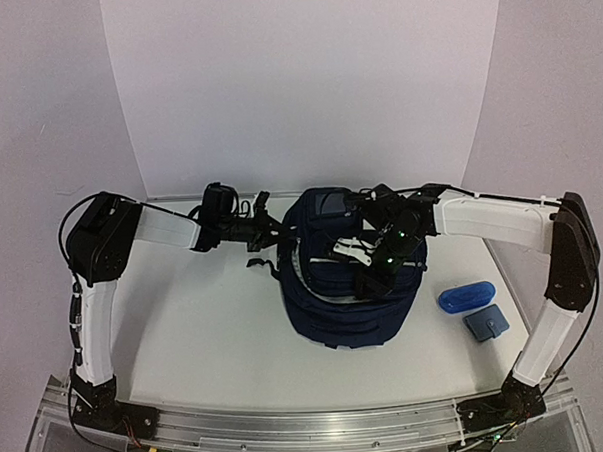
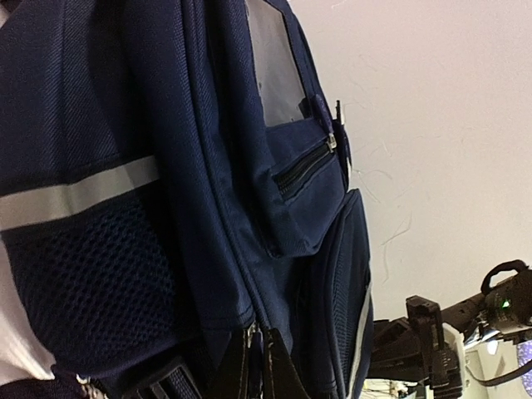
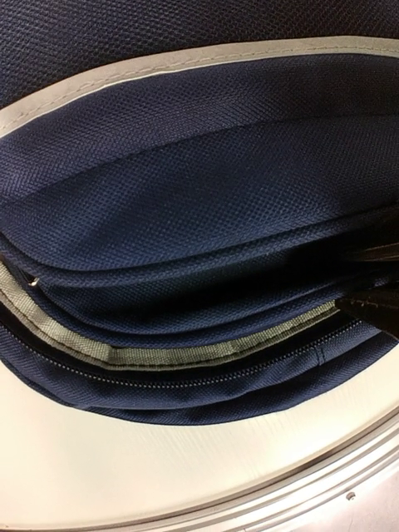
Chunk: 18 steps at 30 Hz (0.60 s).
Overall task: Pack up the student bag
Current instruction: Zip the student bag at the center of the board.
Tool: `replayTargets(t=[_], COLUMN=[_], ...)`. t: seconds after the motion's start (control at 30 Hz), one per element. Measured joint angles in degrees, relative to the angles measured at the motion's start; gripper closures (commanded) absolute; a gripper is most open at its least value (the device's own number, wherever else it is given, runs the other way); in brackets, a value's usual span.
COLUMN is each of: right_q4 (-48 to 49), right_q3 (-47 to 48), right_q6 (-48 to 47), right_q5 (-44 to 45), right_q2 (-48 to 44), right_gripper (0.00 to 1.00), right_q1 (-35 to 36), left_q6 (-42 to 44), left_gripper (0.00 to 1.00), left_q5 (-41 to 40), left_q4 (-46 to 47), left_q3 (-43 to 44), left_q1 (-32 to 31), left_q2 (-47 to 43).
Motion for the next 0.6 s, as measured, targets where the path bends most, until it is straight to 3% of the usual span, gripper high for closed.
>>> replayTargets(t=[0.1,0.33,0.6], right_q4=[-0.1,-0.6,-1.3], right_q3=[0.4,2.0,3.1], right_q6=[0.7,2.5,4.2], right_q5=[-0.2,-1.1,-1.6], right_q2=[0.2,1.7,2.2], right_gripper=[1.0,1.0,1.0], right_q1=[0.0,-0.2,-0.2], left_q6=[3.9,13.2,22.0], left_gripper=[1.0,1.0,1.0], left_q5=[-3.1,-11.5,-20.1], left_q4=[-3.4,-13.3,-22.3], left_q3=[-1.5,-4.7,-6.7], left_q1=[-0.6,-3.9,-8.4], left_q2=[-2.9,-12.5,-16.8])
